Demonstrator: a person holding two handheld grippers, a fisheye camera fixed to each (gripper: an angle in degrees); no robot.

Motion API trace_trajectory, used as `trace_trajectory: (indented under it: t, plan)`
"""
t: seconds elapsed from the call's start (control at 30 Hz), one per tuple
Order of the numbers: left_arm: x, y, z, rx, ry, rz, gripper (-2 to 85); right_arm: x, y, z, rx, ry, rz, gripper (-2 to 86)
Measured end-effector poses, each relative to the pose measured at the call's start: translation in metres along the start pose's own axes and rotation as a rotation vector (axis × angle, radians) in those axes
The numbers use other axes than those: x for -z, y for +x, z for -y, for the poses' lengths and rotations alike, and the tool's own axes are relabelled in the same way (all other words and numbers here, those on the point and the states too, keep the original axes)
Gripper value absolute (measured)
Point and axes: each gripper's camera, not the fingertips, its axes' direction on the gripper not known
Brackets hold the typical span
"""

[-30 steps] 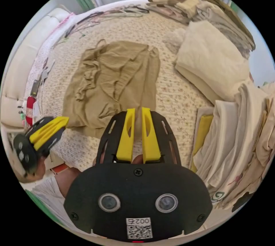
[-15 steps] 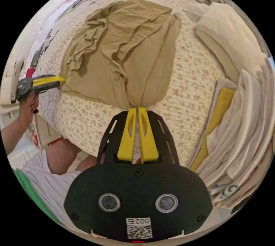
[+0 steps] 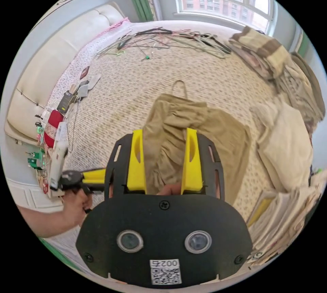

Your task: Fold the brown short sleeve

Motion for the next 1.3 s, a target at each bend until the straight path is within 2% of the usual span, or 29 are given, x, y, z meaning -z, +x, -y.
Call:
trace_trajectory:
  t: [0.17, 0.27, 0.37, 0.43, 0.57, 0.8, 0.9, 0.97, 1.07, 1.2, 1.3]
  plan:
    - [0.004, 0.016, 0.003, -0.027, -0.013, 0.171, 7.4, -0.084, -0.031, 0.046, 0.070, -0.196, -0.112, 17.8]
    - [0.013, 0.024, 0.000, -0.084, -0.008, 0.111, 0.5, -0.125, -0.029, 0.045, 0.093, -0.314, -0.198, 15.1]
    - [0.017, 0.034, -0.003, -0.123, -0.020, 0.141, -0.8, -0.134, -0.009, 0.035, 0.057, -0.327, -0.243, 5.1]
    - [0.020, 0.039, -0.002, -0.148, -0.022, 0.131, -1.0, -0.129, 0.014, 0.029, 0.018, -0.306, -0.163, 0.7]
    - [0.044, 0.053, -0.003, -0.178, -0.003, 0.091, -1.0, -0.110, 0.052, 0.028, -0.072, -0.230, 0.043, -0.4]
    - [0.126, 0.116, -0.025, -0.338, 0.093, 0.163, -0.9, -0.062, 0.143, 0.016, -0.183, -0.105, 0.468, -0.6]
    - [0.122, 0.163, -0.026, -0.467, 0.078, 0.123, -0.9, -0.043, 0.202, -0.009, -0.260, -0.046, 0.525, -0.3]
    - [0.107, 0.192, -0.027, -0.550, 0.058, 0.096, -1.0, -0.033, 0.236, -0.028, -0.284, -0.023, 0.505, 0.1]
    - [0.067, 0.231, -0.024, -0.649, 0.007, 0.057, -1.1, -0.030, 0.285, -0.057, -0.311, -0.036, 0.367, 1.5]
    - [-0.013, 0.259, -0.018, -0.695, -0.126, 0.089, -1.4, -0.047, 0.329, -0.094, -0.391, -0.137, 0.055, 2.4]
    - [-0.051, 0.263, -0.015, -0.697, -0.217, 0.102, -1.5, -0.044, 0.328, -0.116, -0.385, -0.101, -0.097, 0.0]
